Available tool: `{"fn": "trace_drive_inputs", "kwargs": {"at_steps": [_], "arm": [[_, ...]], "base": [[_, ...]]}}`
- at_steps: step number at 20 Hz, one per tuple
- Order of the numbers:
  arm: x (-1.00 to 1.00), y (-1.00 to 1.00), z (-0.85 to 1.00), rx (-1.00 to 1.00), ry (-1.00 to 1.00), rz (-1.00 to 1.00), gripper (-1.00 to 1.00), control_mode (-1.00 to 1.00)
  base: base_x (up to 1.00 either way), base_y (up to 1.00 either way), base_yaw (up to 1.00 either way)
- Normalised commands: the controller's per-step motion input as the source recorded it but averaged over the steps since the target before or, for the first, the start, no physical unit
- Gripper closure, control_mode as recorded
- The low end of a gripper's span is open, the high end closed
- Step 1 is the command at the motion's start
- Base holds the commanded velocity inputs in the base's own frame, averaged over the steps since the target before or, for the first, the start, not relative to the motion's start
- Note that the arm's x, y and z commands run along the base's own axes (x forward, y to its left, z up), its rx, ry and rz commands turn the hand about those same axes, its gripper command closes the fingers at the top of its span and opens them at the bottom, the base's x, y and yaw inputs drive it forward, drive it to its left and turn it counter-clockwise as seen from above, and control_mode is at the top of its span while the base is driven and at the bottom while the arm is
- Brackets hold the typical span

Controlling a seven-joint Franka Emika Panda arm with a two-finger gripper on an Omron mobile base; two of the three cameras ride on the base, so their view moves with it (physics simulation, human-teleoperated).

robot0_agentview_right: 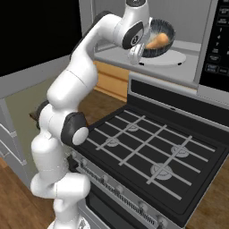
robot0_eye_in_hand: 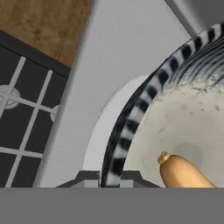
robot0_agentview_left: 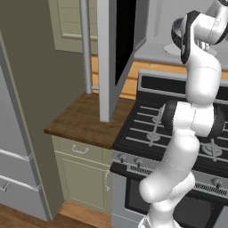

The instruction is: Pick the squash from the sink and place it in the bowl. Then pick the bowl and place it in the microwave. Then close the microwave door and press the start button.

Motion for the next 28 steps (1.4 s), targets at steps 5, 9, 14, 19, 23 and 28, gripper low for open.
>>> {"fn": "trace_drive_inputs", "kwargs": {"at_steps": [5, 9, 14, 19, 23, 28], "arm": [[0.53, -0.21, -0.25, 0.05, -0.03, 0.03, 1.0, -1.0], [0.47, -0.06, -0.28, 0.02, -0.04, 0.01, 1.0, -1.0], [0.11, 0.13, -0.37, 0.0, -0.13, 0.0, -1.0, -1.0], [0.0, 0.11, -0.13, -0.01, -0.28, 0.0, -1.0, -1.0], [-0.41, 0.29, -0.48, 0.0, -0.62, 0.0, -1.0, -1.0], [-0.97, 0.63, -0.48, 0.0, -0.95, 0.0, -1.0, -1.0]], "base": [[0.0, 0.0, 0.0], [0.0, 0.0, 0.0], [0.0, 0.0, 0.0], [0.0, 0.0, 0.0], [0.0, 0.0, 0.0], [0.0, 0.0, 0.0]]}}
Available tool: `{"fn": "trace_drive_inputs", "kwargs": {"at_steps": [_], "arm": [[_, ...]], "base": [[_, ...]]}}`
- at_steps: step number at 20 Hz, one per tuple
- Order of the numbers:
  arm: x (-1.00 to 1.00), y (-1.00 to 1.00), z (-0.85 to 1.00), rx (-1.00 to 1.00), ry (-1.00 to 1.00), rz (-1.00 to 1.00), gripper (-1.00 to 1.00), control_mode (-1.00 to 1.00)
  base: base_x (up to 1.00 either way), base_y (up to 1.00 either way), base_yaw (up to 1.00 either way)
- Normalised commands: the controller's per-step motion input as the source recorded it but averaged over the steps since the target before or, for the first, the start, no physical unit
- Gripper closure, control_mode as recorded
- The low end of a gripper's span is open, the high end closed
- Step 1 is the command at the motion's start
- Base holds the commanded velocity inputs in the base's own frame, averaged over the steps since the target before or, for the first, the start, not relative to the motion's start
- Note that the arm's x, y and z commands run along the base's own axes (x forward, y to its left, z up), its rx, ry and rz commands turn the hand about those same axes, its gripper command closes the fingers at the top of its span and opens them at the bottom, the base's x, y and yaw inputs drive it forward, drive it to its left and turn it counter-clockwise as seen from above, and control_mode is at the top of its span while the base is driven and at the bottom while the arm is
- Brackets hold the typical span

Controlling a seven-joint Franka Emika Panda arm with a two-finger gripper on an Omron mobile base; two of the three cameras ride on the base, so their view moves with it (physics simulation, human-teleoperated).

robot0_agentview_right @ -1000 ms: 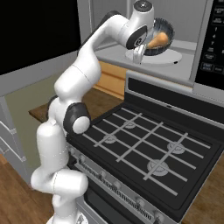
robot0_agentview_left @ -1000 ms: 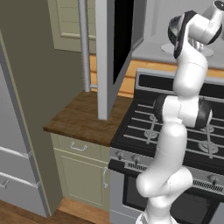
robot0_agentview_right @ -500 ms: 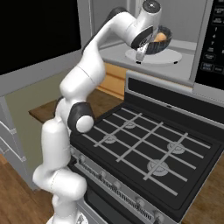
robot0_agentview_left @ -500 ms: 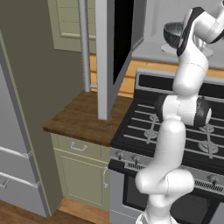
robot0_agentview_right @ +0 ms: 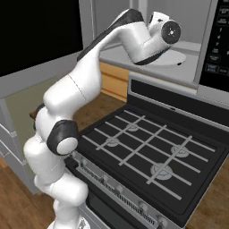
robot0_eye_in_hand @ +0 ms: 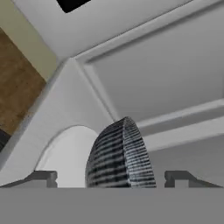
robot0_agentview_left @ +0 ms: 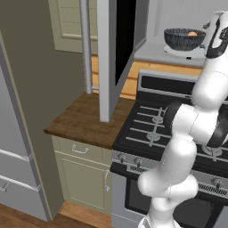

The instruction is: Pick the squash from the sink and place it in the bowl. Then pick the bowl and place it in the microwave. Then close the microwave door and press the start button.

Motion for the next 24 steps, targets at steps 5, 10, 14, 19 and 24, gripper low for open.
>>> {"fn": "trace_drive_inputs", "kwargs": {"at_steps": [5, 10, 14, 19, 24], "arm": [[-0.85, 0.77, -0.26, 0.0, -0.46, 0.0, -1.0, -1.0], [-1.0, 0.37, 0.24, 0.0, -0.01, 0.0, -1.0, -1.0], [-1.0, 0.24, 0.22, 0.0, 0.0, 0.0, -1.0, -1.0], [-1.0, 0.13, 0.32, 0.0, 0.03, 0.0, -1.0, -1.0], [-1.0, 0.11, 0.18, -0.04, 0.01, 0.0, -1.0, -1.0]], "base": [[0.0, 0.0, 0.0], [0.0, 0.0, 0.0], [0.0, 0.0, 0.0], [0.0, 0.0, 0.0], [0.0, 0.0, 0.0]]}}
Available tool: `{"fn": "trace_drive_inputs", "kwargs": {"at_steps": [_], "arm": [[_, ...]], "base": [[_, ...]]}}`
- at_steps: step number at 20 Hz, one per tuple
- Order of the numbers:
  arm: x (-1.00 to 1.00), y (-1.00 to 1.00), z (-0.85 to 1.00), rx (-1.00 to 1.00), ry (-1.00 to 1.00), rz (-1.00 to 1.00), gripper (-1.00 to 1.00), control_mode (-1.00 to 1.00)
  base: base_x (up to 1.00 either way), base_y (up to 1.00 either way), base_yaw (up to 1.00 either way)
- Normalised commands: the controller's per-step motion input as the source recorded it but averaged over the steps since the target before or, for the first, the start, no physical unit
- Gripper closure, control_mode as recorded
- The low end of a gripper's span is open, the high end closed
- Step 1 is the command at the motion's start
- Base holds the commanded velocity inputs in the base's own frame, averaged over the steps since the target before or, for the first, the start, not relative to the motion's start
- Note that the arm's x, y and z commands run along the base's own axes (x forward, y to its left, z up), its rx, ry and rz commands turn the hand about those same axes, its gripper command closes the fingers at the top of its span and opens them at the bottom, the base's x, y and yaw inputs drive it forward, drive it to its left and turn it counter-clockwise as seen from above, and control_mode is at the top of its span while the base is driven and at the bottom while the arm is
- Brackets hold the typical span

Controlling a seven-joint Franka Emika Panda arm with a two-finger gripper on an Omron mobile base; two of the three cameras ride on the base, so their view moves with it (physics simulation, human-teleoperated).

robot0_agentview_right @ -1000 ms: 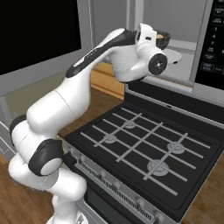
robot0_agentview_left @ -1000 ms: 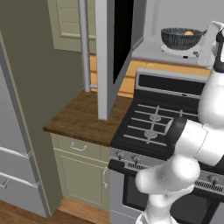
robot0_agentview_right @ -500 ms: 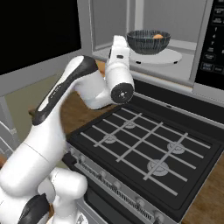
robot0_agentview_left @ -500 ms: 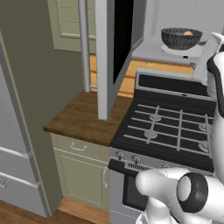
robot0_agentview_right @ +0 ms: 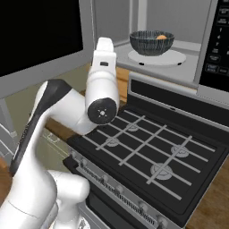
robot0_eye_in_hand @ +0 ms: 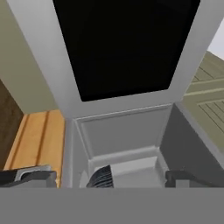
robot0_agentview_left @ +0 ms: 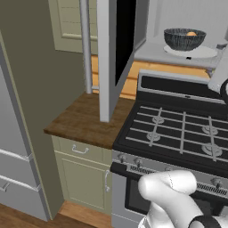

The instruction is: Pick the squash from the sink and place it in the bowl. Then pick the bowl and place it in the microwave. Then close the microwave door and press the start button.

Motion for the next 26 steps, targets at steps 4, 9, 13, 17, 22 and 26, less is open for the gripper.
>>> {"fn": "trace_drive_inputs", "kwargs": {"at_steps": [4, 9, 13, 17, 22, 26], "arm": [[-1.0, 0.4, 0.0, -0.06, 0.0, 0.0, -1.0, -1.0], [-1.0, 0.62, 0.0, -0.07, -0.05, 0.0, -1.0, -1.0], [-1.0, 0.91, 0.0, 0.0, -0.05, -0.03, -1.0, -1.0], [-0.83, 1.0, 0.0, 0.0, -0.02, -0.15, -1.0, -1.0], [-0.46, 1.0, 0.0, 0.0, 0.0, -0.2, -1.0, -1.0], [-0.15, 1.0, -0.03, 0.0, -0.02, -0.2, -1.0, -1.0]], "base": [[0.0, 0.0, 0.0], [0.0, 0.0, 0.0], [0.0, 0.0, 0.0], [0.0, 0.0, 0.0], [0.0, 0.0, 0.0], [0.0, 0.0, 0.0]]}}
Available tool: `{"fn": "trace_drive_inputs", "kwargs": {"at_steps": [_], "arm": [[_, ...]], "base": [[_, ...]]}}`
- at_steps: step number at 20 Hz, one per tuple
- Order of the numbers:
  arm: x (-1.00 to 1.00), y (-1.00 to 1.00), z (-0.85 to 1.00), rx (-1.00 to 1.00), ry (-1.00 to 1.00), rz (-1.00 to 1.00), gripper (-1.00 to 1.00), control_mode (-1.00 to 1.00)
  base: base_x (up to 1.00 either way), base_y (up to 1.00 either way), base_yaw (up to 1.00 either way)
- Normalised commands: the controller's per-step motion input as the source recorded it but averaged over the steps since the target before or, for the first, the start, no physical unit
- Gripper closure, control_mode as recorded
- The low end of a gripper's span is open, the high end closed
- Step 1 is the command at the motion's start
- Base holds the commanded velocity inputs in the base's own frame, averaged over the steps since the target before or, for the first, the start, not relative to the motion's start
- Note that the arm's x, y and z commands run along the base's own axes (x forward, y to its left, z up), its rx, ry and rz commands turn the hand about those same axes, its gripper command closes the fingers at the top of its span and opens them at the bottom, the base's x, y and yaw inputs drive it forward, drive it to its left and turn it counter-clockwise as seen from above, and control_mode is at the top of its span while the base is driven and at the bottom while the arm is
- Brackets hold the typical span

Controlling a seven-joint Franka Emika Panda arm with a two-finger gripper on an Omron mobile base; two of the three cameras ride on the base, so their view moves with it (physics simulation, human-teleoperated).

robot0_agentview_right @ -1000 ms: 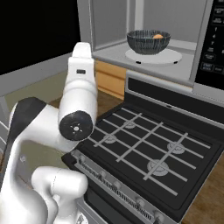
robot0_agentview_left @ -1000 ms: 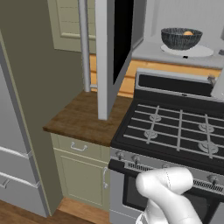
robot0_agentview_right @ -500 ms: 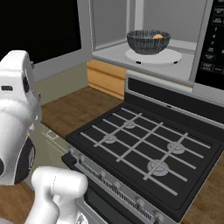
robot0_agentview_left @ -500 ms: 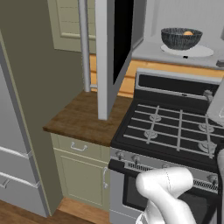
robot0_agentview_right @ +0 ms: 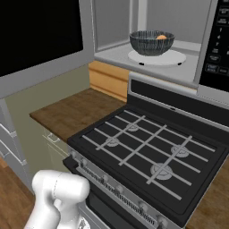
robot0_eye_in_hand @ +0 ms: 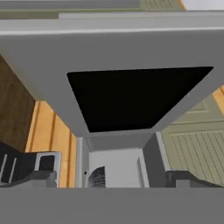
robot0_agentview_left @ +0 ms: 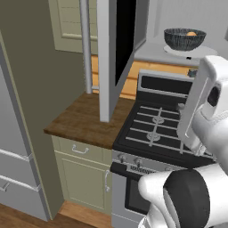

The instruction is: Pick the squash from the sink and place it in the bowl. Then pick the bowl and place it in the microwave. Then close the microwave door and press the start button.

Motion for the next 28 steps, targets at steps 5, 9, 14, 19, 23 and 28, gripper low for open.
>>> {"fn": "trace_drive_inputs", "kwargs": {"at_steps": [5, 9, 14, 19, 23, 28], "arm": [[0.18, 1.0, -0.24, -0.08, -0.1, -0.16, -1.0, -1.0], [0.31, 1.0, -0.41, -0.05, -0.12, -0.14, -1.0, -1.0], [0.43, 0.89, -0.47, 0.01, -0.02, -0.19, -1.0, -1.0], [0.52, 0.93, -0.25, 0.0, -0.03, -0.19, -1.0, -1.0], [0.53, 0.69, -0.18, 0.02, 0.0, -0.14, -1.0, -1.0], [0.78, 0.39, -0.28, 0.01, -0.06, -0.11, -1.0, -1.0]], "base": [[0.0, 0.0, 0.0], [0.0, 0.0, 0.0], [0.0, 0.0, 0.0], [0.0, 0.0, 0.0], [0.0, 0.0, 0.0], [0.0, 0.0, 0.0]]}}
